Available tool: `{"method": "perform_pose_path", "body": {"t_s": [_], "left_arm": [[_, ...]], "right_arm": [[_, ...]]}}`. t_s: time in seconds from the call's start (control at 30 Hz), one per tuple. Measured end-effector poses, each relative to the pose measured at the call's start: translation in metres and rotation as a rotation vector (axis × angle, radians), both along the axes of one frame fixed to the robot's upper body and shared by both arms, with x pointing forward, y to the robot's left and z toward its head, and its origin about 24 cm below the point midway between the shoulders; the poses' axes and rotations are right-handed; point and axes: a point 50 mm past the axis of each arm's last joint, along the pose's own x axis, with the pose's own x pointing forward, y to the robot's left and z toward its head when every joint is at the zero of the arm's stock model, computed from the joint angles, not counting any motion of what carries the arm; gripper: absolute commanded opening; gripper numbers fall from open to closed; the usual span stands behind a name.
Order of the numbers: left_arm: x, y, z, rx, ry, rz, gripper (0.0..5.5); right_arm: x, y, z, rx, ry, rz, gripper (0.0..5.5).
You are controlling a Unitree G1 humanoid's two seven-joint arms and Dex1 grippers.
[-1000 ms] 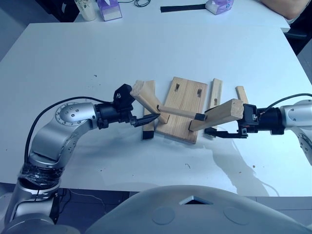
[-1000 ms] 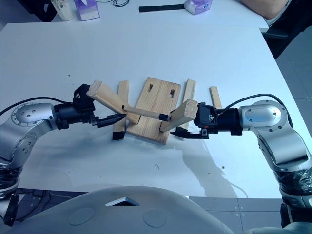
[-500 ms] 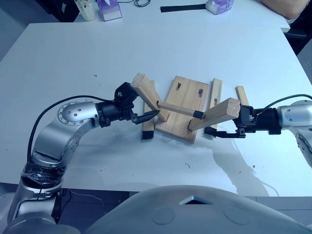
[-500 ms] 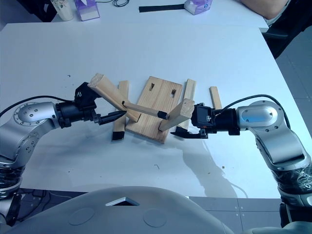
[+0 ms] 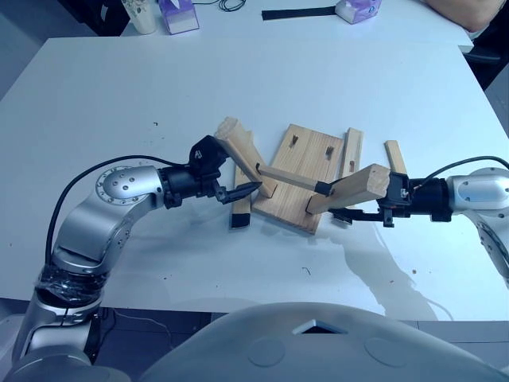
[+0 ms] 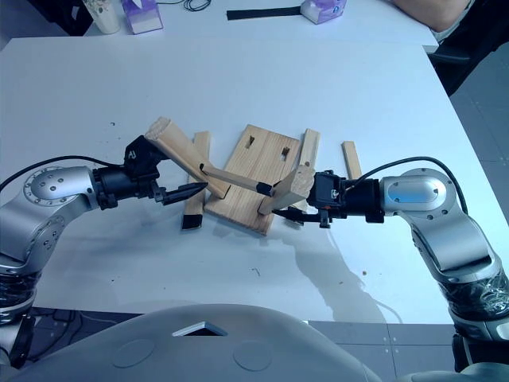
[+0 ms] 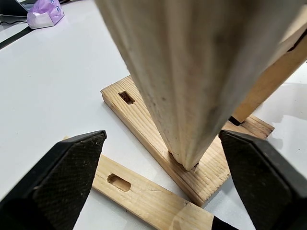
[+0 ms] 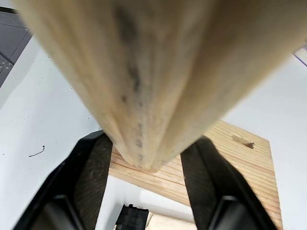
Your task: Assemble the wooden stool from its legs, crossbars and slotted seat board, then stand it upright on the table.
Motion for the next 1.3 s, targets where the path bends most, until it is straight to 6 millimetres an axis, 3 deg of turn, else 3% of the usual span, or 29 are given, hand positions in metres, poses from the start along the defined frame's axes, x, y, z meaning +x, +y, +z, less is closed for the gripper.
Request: {"method": "perform_pose_path", "body": {"t_s": [0.27, 0.47, 0.6, 0.77, 0.9, 1.07, 1.2, 1.3], "left_arm": [[-0.005, 0.005, 0.009, 0.027, -0.040, -0.036, 4.35], [-0.023, 0.026, 0.025, 0.055, -0.027, -0.070, 4.35], [-0.013, 0.046, 0.032, 0.054, -0.037, 0.032, 4.35], [-0.001, 0.072, 0.051, -0.041, -0.037, 0.163, 5.15], [0.007, 0.079, 0.079, -0.164, -0.076, 0.182, 4.83], [0.004, 0.066, 0.103, -0.329, -0.063, 0.083, 4.07], [-0.003, 0.041, 0.144, -0.483, -0.121, -0.039, 3.37], [-0.007, 0.014, 0.159, -0.537, -0.128, -0.088, 2.81]], "right_arm": [[0.000, 0.000, 0.000, 0.001, -0.003, -0.005, 2.16], [-0.003, -0.001, -0.001, 0.009, 0.003, -0.020, 2.16], [-0.007, -0.003, -0.002, 0.014, -0.002, -0.043, 2.16], [-0.009, -0.003, -0.002, 0.017, -0.005, -0.058, 2.16], [-0.011, -0.004, -0.003, 0.021, -0.007, -0.073, 2.16], [-0.011, -0.003, -0.003, 0.022, -0.010, -0.077, 2.16], [-0.010, -0.004, -0.004, 0.023, -0.010, -0.073, 2.16], [-0.009, -0.004, -0.004, 0.022, -0.011, -0.074, 2.16]]}}
